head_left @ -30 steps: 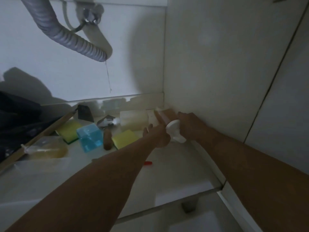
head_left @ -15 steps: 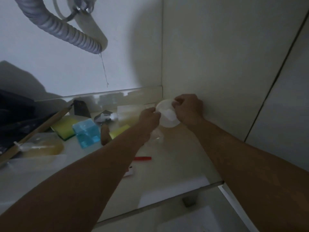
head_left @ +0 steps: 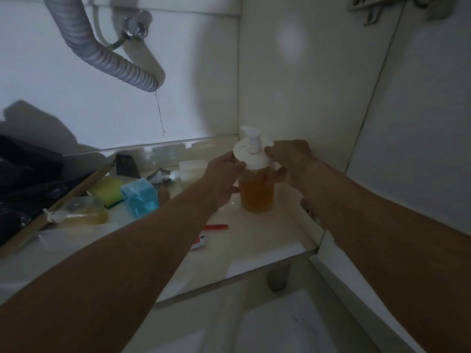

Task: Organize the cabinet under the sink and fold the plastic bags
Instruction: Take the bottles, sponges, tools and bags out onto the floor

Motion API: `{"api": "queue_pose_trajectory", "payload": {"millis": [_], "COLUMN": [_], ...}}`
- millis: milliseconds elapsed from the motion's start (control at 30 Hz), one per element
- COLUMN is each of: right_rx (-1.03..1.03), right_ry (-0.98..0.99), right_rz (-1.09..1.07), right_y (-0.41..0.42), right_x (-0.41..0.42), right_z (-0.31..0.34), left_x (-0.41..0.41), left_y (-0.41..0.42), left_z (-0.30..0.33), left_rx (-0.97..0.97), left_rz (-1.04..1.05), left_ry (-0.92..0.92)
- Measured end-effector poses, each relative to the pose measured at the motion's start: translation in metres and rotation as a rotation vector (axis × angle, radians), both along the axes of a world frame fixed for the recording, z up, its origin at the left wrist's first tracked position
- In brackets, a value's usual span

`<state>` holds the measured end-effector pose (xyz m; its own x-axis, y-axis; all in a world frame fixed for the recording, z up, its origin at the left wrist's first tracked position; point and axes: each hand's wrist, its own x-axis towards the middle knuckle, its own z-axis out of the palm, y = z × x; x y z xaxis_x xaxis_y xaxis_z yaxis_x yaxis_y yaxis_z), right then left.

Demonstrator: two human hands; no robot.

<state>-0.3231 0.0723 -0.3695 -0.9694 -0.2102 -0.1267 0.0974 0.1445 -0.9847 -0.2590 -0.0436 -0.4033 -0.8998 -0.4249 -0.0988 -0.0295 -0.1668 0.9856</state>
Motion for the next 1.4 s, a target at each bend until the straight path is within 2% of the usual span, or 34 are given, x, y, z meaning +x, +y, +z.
{"api": "queue_pose_trajectory", "payload": {"millis": [133, 233, 367, 533, 667, 933, 1167, 1400], "right_rx": [0.053, 0.062, 0.239, 0.402, 0.473, 0.549, 0.6, 0.771], "right_ry": [0.019, 0.062, 0.06, -0.001, -0.036, -0.158, -0.012, 0.18], "right_rz": [-0.016, 0.01, 0.061, 0.115, 0.183, 0.199, 0.05, 0.07], "right_y": [0.031, 0.056, 0.081, 0.112, 0.128, 0.135, 0.131, 0.131], "right_x": [0.032, 0.055, 0.087, 0.119, 0.129, 0.11, 0.093, 0.08], "right_z": [0.012, 0.023, 0.029, 0.022, -0.002, -0.101, -0.162, -0.181], "left_x": [0.026, 0.051, 0.09, 0.128, 0.143, 0.142, 0.125, 0.119], "left_y": [0.013, 0.022, 0.042, 0.064, 0.074, 0.105, 0.114, 0.109], "left_z": [0.006, 0.011, 0.002, -0.014, -0.039, -0.124, -0.162, -0.18], "left_rx": [-0.006, -0.107, -0.116, -0.248, -0.215, -0.376, -0.433, -0.416], "left_rz": [-0.1, -0.038, -0.033, -0.169, -0.221, -0.105, -0.117, -0.297], "left_ry": [0.042, 0.022, -0.013, -0.035, -0.041, -0.21, -0.24, -0.265]}}
